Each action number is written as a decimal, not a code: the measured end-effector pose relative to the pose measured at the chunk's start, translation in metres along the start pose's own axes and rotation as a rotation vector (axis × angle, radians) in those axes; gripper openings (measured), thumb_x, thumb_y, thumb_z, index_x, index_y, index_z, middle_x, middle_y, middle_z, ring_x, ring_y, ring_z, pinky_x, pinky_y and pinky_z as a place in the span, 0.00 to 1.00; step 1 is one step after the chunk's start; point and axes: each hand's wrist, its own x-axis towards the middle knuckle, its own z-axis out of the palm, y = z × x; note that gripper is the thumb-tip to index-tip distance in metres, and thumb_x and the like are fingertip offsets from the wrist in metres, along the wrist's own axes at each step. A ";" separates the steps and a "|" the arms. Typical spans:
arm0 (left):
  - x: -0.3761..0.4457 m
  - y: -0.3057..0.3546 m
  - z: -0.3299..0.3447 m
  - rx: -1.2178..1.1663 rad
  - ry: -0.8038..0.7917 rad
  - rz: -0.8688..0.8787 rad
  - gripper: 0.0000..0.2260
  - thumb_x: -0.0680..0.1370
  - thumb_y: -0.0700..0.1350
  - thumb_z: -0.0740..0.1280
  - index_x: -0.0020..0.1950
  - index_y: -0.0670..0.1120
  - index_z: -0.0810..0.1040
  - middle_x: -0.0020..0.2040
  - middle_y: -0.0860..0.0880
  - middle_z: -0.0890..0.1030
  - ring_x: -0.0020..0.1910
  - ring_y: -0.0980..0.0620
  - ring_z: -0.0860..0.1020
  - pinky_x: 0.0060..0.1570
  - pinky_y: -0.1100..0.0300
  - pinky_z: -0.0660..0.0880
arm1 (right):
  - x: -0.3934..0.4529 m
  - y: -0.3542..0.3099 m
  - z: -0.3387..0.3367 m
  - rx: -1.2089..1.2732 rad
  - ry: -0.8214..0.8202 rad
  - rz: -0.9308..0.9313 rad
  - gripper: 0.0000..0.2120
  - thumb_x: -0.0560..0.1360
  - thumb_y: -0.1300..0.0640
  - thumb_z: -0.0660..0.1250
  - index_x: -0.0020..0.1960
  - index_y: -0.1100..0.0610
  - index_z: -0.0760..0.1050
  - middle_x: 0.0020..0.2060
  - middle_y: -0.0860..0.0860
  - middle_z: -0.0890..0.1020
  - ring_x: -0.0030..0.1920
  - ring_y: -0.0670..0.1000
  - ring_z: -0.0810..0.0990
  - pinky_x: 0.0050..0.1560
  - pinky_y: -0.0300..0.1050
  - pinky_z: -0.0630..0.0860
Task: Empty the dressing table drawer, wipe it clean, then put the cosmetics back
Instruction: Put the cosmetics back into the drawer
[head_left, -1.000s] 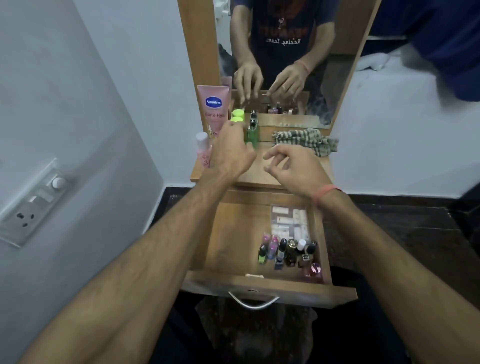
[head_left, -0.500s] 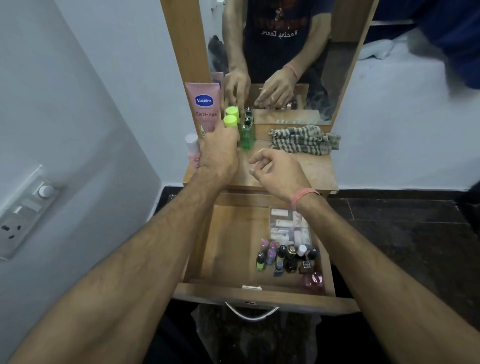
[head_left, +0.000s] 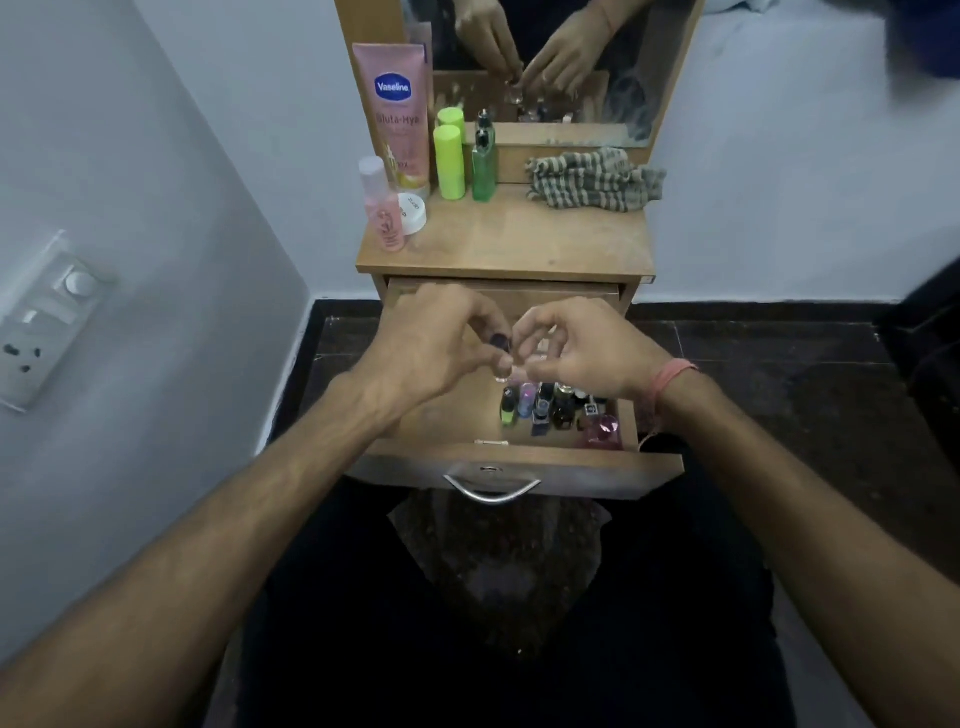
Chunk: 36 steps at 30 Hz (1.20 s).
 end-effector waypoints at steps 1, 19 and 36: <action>-0.009 -0.001 0.005 0.002 -0.018 -0.016 0.09 0.73 0.56 0.84 0.50 0.59 0.88 0.45 0.62 0.86 0.41 0.65 0.81 0.41 0.58 0.80 | -0.005 0.000 0.005 -0.055 -0.009 -0.009 0.13 0.73 0.49 0.82 0.54 0.45 0.84 0.46 0.41 0.87 0.36 0.37 0.80 0.39 0.32 0.73; -0.037 -0.006 0.041 0.129 -0.024 -0.144 0.15 0.72 0.57 0.85 0.56 0.59 0.88 0.51 0.61 0.87 0.45 0.60 0.82 0.59 0.54 0.81 | -0.016 -0.006 0.035 -0.260 -0.003 0.031 0.13 0.74 0.54 0.81 0.57 0.45 0.84 0.46 0.38 0.83 0.44 0.38 0.75 0.48 0.39 0.75; -0.016 -0.007 0.059 0.241 -0.061 -0.205 0.16 0.70 0.58 0.86 0.54 0.56 0.87 0.48 0.58 0.84 0.49 0.55 0.82 0.48 0.57 0.75 | -0.014 -0.005 0.044 -0.392 0.031 -0.052 0.11 0.75 0.60 0.76 0.53 0.45 0.86 0.46 0.40 0.84 0.50 0.43 0.80 0.48 0.40 0.76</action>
